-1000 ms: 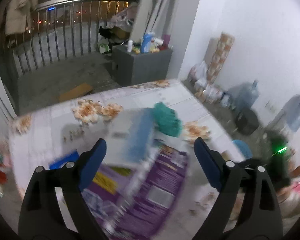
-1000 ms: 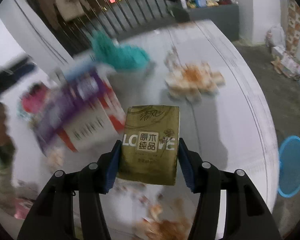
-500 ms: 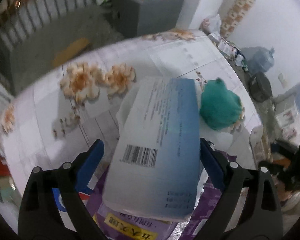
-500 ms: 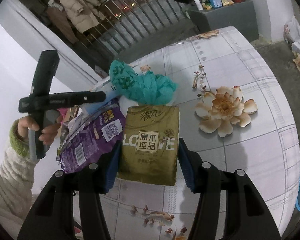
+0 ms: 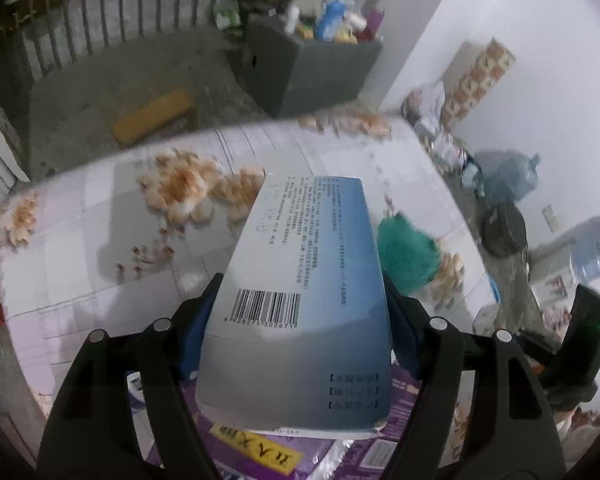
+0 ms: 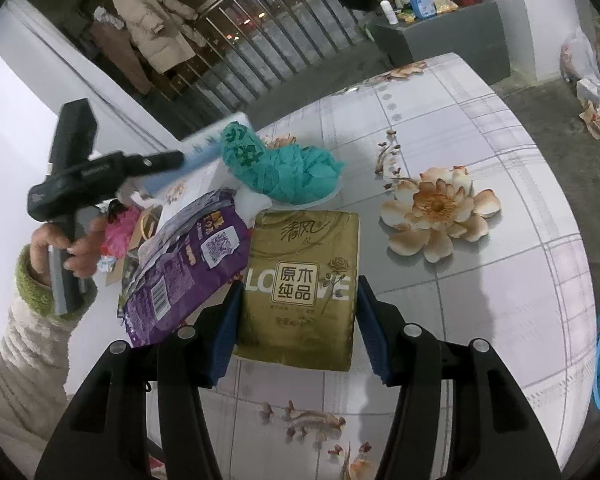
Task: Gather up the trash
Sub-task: 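Carry both items to the blue wastebasket and open both tools over it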
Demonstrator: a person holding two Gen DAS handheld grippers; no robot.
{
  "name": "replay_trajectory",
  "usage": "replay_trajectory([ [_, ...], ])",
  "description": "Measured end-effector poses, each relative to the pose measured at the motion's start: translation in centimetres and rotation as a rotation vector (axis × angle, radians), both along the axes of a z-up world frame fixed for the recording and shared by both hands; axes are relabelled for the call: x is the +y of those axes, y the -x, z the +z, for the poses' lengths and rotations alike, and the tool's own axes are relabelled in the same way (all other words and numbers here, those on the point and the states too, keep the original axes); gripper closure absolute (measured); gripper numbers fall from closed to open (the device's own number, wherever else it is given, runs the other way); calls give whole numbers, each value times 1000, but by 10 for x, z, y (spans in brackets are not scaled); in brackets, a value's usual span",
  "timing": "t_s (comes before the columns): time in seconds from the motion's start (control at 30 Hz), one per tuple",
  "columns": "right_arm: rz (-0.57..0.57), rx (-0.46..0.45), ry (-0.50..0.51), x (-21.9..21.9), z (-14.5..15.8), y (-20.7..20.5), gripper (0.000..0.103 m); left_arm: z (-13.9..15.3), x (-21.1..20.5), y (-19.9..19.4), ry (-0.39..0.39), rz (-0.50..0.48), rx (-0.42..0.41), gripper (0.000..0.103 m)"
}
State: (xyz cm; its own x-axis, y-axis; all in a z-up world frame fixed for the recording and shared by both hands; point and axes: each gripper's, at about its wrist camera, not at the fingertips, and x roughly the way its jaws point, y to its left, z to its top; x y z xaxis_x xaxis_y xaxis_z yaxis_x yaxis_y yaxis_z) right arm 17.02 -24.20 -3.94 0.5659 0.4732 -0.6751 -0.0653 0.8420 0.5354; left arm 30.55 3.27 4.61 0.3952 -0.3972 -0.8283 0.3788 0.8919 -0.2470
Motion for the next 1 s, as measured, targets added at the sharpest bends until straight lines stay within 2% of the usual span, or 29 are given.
replay_trajectory([
  [0.17,-31,-27,-8,-12,9,18,49,44,11,33,85,-1,-70,34],
  [0.3,-82,-48,-32,-33,15,37,49,67,6,69,176,-40,-78,34],
  [0.47,-194,-54,-56,-76,11,71,49,67,-28,109,250,-110,-38,34],
  [0.6,-334,-41,-68,-126,4,104,49,45,-81,135,300,-176,13,34],
  [0.77,-578,20,-82,-202,-15,157,49,-8,-185,151,344,-294,190,34],
  [0.83,-687,38,-122,-237,-25,182,49,-26,-230,156,330,-351,248,34],
  [1.0,-886,54,-198,-300,-51,229,49,-83,-349,172,215,-463,397,34],
])
